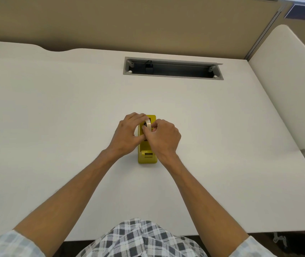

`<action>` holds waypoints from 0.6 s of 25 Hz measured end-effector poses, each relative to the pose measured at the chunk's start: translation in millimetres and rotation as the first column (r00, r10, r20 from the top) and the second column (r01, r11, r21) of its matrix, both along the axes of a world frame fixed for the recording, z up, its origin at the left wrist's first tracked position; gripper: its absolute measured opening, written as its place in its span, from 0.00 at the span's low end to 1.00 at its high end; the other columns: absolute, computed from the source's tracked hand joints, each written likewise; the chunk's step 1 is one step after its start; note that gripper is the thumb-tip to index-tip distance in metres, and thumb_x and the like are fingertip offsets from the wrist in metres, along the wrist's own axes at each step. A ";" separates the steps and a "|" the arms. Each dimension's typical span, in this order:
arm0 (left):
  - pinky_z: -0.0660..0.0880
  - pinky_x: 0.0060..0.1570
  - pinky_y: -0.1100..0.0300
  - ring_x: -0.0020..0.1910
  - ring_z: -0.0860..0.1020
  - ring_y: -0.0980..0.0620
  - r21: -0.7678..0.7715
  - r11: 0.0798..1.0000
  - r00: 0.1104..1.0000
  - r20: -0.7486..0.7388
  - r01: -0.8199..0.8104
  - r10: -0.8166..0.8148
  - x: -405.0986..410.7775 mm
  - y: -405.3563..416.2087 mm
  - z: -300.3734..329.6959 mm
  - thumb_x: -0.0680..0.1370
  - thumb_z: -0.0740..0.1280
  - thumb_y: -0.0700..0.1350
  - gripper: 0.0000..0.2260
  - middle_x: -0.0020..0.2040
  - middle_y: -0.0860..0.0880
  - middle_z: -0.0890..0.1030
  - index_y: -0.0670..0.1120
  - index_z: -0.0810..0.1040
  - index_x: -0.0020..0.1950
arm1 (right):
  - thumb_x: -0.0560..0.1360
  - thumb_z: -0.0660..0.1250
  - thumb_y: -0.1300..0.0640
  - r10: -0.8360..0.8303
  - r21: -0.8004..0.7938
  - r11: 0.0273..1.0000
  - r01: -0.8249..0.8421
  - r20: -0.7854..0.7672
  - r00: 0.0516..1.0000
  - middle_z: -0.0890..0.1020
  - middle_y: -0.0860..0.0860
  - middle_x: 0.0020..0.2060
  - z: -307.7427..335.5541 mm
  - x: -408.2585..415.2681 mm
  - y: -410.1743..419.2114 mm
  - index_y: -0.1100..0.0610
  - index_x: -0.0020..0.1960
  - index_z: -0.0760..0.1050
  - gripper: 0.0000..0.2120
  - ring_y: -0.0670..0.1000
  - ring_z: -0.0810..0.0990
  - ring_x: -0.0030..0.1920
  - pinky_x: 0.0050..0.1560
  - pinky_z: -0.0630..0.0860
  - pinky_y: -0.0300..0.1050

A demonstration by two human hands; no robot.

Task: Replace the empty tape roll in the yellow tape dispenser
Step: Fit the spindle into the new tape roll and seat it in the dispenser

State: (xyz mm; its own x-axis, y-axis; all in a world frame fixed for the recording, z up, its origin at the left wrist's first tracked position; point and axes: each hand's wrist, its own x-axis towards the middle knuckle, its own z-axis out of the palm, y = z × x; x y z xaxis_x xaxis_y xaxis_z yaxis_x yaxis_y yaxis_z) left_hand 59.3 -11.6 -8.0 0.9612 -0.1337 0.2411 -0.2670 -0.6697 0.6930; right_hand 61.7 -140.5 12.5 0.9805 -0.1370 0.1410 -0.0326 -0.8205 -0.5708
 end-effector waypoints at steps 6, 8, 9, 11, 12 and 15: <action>0.72 0.57 0.54 0.61 0.72 0.54 -0.038 0.999 1.000 -0.003 0.011 -0.012 2.2 -0.8 0.7 0.69 0.69 0.43 0.18 0.56 0.51 0.78 0.48 0.79 0.59 | 0.70 0.69 0.45 0.016 -0.010 1.000 -0.017 -0.053 0.998 0.80 0.46 0.31 1.3 3.8 -0.6 0.53 0.36 0.77 0.11 0.52 0.79 0.33 0.32 0.65 0.41; 0.70 0.60 0.54 0.61 0.73 0.53 -0.017 1.000 1.000 -0.019 -0.009 0.009 2.5 -0.4 0.2 0.69 0.69 0.45 0.19 0.58 0.49 0.77 0.49 0.79 0.60 | 0.70 0.69 0.44 0.023 -0.018 1.000 -0.024 -0.052 0.998 0.81 0.46 0.32 0.5 3.4 -2.5 0.52 0.37 0.78 0.12 0.52 0.79 0.34 0.33 0.67 0.42; 0.67 0.61 0.55 0.61 0.73 0.53 -0.006 1.000 0.999 -0.029 -0.017 0.017 2.1 -0.1 -0.2 0.69 0.69 0.46 0.20 0.59 0.49 0.76 0.50 0.79 0.60 | 0.70 0.69 0.43 0.025 -0.014 1.000 -0.026 -0.047 0.999 0.81 0.46 0.34 -0.1 2.7 -4.0 0.52 0.39 0.78 0.12 0.51 0.79 0.35 0.34 0.69 0.42; 0.65 0.63 0.54 0.63 0.71 0.53 0.009 1.000 0.999 -0.041 -0.018 0.018 1.6 0.5 -1.7 0.69 0.70 0.46 0.20 0.61 0.49 0.76 0.50 0.78 0.61 | 0.70 0.70 0.42 0.034 0.009 0.999 -0.034 -0.013 0.999 0.82 0.46 0.37 -2.1 -0.6 -7.8 0.52 0.43 0.79 0.13 0.50 0.79 0.37 0.37 0.72 0.44; 0.64 0.63 0.53 0.64 0.71 0.53 0.010 1.000 0.999 -0.044 -0.018 0.018 1.9 0.8 -2.3 0.70 0.71 0.45 0.20 0.61 0.49 0.76 0.50 0.78 0.62 | 0.70 0.70 0.42 0.049 0.024 0.999 -0.049 0.021 0.999 0.82 0.46 0.39 -3.4 -2.8 -10.3 0.53 0.45 0.79 0.14 0.50 0.79 0.37 0.39 0.73 0.45; 0.63 0.64 0.53 0.66 0.69 0.54 0.014 1.000 0.999 -0.038 -0.027 0.027 2.3 0.0 -2.9 0.71 0.72 0.43 0.19 0.61 0.50 0.77 0.50 0.78 0.62 | 0.72 0.71 0.48 0.170 0.050 0.983 -0.179 0.151 0.974 0.82 0.48 0.41 -8.1 -11.5 -18.2 0.54 0.49 0.80 0.11 0.51 0.79 0.37 0.41 0.76 0.48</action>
State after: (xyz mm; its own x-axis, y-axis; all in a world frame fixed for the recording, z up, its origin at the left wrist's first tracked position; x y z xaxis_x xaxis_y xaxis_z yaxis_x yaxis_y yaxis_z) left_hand 61.6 -11.6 -10.9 0.9731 -0.1103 0.2023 -0.2219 -0.6854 0.6935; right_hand 50.2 -158.6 4.4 0.9597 0.0210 0.2803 0.1947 -0.7687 -0.6092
